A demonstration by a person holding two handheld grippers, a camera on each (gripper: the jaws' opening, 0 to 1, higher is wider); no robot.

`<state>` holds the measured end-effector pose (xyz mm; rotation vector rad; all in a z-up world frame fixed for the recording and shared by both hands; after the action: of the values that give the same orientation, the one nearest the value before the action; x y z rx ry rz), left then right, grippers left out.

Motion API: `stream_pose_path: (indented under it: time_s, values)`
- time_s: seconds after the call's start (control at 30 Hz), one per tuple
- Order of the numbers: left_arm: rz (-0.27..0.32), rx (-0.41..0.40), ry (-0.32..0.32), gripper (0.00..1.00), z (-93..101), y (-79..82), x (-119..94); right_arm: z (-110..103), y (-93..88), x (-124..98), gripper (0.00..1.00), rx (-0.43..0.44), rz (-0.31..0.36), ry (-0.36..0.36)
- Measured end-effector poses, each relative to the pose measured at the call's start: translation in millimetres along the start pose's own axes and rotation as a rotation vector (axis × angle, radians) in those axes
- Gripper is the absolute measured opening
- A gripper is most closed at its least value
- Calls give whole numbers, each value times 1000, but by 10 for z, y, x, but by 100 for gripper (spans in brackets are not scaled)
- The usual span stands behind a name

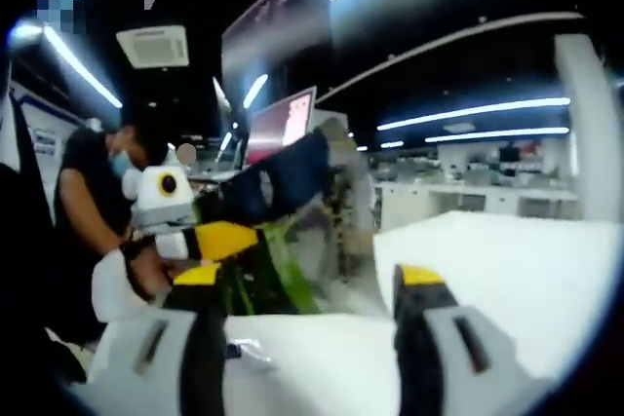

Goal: Arrange the skincare products in the storage area until every visible bottle or jar stands upright without overlapping.

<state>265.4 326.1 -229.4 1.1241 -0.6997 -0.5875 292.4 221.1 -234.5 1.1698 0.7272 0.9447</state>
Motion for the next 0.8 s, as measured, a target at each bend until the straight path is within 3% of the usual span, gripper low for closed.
stream_pose_path:
  time_s: [0.1, 0.23, 0.3, 0.47, 0.6, 0.8]
  values:
    - [41, -32, 47, 2, -47, 36, 0, -11, -6, 8, 77, 40, 10, 10]
    - [160, -267, 33, 2, -99, 121, -2, -39, -29, 26, 83, 126, 20, 36]
    - [195, -324, 16, 2, -104, 138, -9, -44, -17, 34, 82, 177, 45, 51]
    - [182, -315, 12, 2, -70, 108, 12, -57, 4, 42, 81, 225, 70, 69]
    - [198, -372, -43, 3, -2, 109, 36, -68, 19, 50, 79, 249, 85, 83]
    - [205, -376, -139, 3, 168, 111, 97, -123, 78, 54, 69, 301, 139, 126]
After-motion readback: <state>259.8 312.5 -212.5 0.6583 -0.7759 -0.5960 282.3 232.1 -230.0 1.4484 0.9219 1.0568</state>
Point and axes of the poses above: the point that each gripper's makers call its tool centre point, and the gripper's own axes: x roughly forward along the fingers, z roughly to its right, y roughly out of its top, the point moved 4 cm from there along -x, roughly backward along the fingers, and after that the axes turned 13 degrees about -x, right-handed, at the moved point
